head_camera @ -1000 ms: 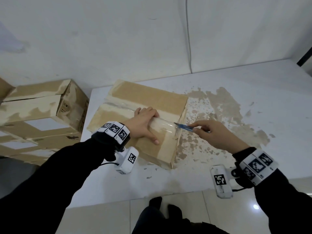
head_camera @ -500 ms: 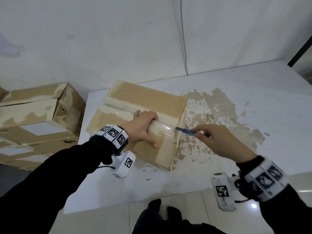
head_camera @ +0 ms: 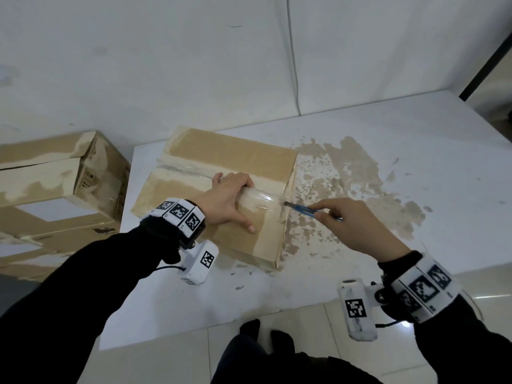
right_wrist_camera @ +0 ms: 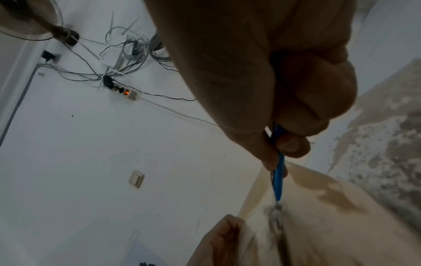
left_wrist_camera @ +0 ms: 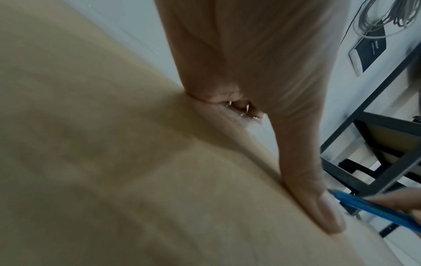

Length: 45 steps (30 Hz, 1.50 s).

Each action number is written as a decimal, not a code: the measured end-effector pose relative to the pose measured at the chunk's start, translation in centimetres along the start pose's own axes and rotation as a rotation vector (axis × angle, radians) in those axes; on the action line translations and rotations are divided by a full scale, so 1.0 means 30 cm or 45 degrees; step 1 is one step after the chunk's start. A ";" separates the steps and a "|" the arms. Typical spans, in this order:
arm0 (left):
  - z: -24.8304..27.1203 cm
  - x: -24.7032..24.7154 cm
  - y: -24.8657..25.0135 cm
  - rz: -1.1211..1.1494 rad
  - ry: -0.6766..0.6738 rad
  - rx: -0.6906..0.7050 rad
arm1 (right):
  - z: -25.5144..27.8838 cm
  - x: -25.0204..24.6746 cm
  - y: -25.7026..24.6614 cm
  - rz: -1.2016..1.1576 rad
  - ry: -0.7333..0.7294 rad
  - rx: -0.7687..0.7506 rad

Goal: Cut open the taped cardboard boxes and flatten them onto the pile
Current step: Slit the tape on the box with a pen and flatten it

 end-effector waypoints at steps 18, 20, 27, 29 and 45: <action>-0.050 -0.115 0.140 -0.541 -0.020 -0.164 | 0.010 -0.040 0.051 0.148 0.204 -0.071; -0.089 -0.081 0.167 -0.856 -0.095 -0.346 | 0.006 -0.024 0.057 0.189 0.210 -0.088; -0.113 -0.028 0.160 -0.352 0.009 -0.767 | -0.002 -0.004 0.111 0.235 0.194 -0.098; -0.090 -0.024 0.139 -0.069 0.219 -0.777 | 0.002 -0.003 0.122 0.159 0.231 -0.115; -0.118 0.128 0.074 0.969 0.883 -0.903 | 0.022 -0.024 0.117 0.523 0.425 -0.318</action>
Point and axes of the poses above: each hand's wrist, its own z-axis away from the middle knuckle, its own x-axis out of the palm, y = z × x, the point moved 1 cm from there along -z, towards the middle knuckle, and after that the axes turned 2 degrees about x, right-handed, at the moved point
